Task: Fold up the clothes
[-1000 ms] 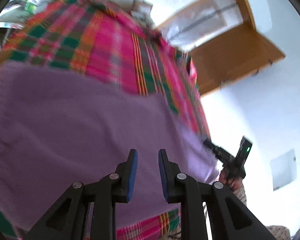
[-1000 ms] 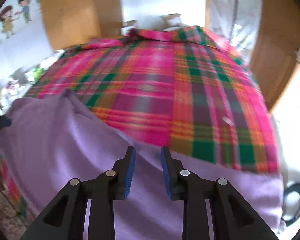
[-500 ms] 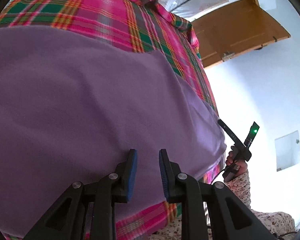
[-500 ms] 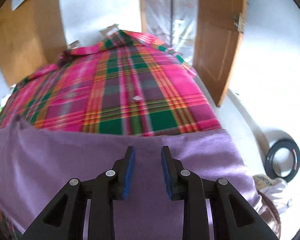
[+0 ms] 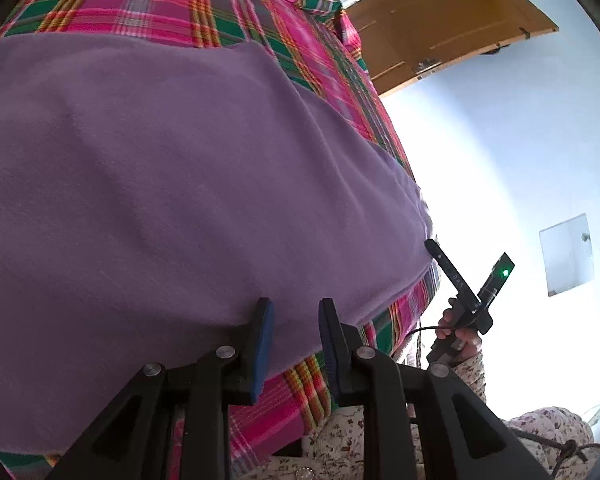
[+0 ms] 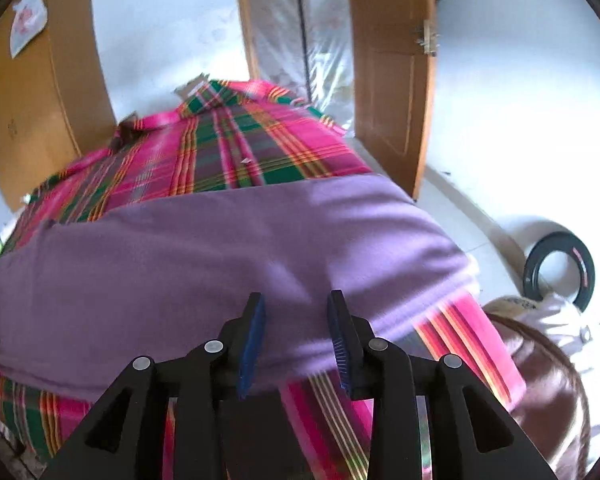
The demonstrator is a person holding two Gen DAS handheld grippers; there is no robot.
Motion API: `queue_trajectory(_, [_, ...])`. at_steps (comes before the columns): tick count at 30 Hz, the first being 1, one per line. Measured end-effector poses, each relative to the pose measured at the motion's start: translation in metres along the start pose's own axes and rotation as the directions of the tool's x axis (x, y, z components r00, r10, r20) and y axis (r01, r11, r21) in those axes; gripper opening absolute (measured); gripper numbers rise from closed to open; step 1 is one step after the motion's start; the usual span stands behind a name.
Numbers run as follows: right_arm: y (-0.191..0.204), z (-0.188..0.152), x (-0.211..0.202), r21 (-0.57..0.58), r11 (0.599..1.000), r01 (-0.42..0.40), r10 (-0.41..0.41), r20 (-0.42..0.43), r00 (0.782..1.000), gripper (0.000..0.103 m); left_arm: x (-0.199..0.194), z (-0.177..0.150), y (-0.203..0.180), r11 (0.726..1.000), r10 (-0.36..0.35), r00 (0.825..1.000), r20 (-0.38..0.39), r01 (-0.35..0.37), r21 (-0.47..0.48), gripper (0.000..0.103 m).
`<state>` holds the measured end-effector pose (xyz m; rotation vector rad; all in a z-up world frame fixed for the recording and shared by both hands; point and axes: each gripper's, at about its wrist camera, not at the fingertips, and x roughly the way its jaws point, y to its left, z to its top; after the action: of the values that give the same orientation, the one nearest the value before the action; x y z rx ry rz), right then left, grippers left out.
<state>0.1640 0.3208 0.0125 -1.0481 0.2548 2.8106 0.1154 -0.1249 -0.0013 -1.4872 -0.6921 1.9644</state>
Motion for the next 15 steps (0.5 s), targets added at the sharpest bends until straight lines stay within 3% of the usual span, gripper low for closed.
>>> queue_trajectory(10, [-0.048,0.011,-0.004,0.234,0.969,0.076,-0.086,0.034,0.996,0.034,0.011,-0.002,-0.008,1.000,-0.025,0.999,-0.022,0.025,0.001,0.024])
queue_trajectory(12, [-0.051,0.015,0.004,0.256,0.965,0.062,-0.068,0.016,0.998,0.034,0.011,-0.003,-0.009,1.000,-0.022,1.000,-0.017,0.022,-0.002,0.024])
queue_trajectory(15, [-0.047,0.013,0.008,0.239,0.966,0.103,-0.106,0.003,0.994,0.034,0.009,-0.008,-0.008,1.000,-0.016,1.000,-0.014,0.016,0.002,0.024])
